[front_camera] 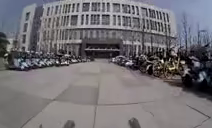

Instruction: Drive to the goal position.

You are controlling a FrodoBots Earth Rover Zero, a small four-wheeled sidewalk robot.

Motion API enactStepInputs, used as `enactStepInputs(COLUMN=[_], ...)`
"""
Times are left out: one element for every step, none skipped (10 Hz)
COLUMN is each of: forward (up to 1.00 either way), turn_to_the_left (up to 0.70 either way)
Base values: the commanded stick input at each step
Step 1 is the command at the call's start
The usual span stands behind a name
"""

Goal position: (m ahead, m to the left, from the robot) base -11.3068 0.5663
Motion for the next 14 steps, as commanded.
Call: enactStepInputs(forward=[1.00, 1.00, 1.00, 1.00, 1.00, 1.00, 1.00, 1.00, 1.00, 1.00, 1.00, 1.00, 1.00, 1.00], turn_to_the_left=[0.00, 0.00, 0.00, 0.00, 0.27, 0.27, 0.14, 0.00, 0.00, 0.00, 0.00, 0.00, 0.00, 0.00])
